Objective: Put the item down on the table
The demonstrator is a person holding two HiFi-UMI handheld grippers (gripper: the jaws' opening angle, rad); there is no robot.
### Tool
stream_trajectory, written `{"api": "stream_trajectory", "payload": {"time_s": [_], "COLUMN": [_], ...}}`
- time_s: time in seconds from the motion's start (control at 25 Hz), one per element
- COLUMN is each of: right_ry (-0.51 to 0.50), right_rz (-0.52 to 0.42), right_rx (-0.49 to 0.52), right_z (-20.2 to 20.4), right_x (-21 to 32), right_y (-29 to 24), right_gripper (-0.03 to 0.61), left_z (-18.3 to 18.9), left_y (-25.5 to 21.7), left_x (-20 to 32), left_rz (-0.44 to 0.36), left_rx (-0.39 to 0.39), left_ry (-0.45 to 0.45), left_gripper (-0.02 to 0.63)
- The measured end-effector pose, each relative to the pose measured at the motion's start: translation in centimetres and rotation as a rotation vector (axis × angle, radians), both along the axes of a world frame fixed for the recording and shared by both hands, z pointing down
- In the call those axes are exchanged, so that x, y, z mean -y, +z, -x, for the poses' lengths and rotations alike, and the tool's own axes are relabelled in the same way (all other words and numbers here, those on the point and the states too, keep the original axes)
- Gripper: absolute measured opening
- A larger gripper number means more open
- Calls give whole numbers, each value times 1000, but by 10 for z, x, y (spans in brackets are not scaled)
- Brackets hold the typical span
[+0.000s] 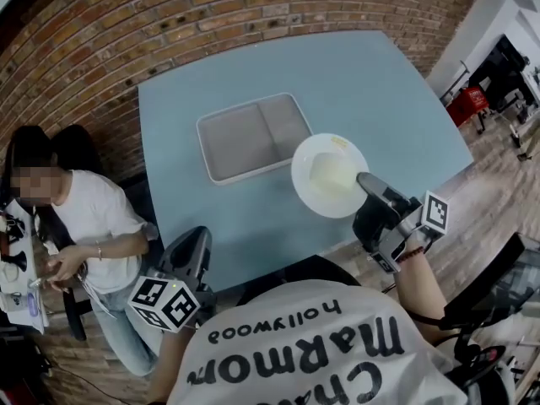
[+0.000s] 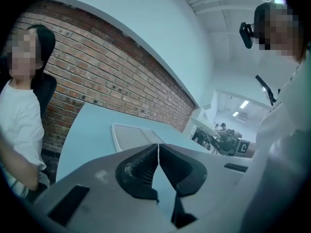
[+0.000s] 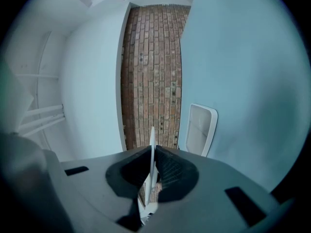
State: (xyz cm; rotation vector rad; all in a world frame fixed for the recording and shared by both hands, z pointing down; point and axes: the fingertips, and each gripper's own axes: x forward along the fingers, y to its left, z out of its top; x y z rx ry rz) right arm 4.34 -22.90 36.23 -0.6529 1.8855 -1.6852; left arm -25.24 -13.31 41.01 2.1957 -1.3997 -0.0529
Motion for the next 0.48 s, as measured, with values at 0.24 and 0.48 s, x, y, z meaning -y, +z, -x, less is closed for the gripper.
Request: {"api": "stream_trajectory", "payload": {"time_s": [0.24,0.48], "right_ry": [-7,-49], "right_rz": [25,34], "right_rx": [-14,-23], "right_z": [-1,0], "right_x": [1,25], "right_y": [5,8], "right_gripper": [25,25], "left_z": [7,10], "left_y": [9,7], "left_x": [-9,-15], "left_rz": [15,28], "left_rx": [-35,-41], "left_ry": [-47,-121], "left_gripper": [14,14]}}
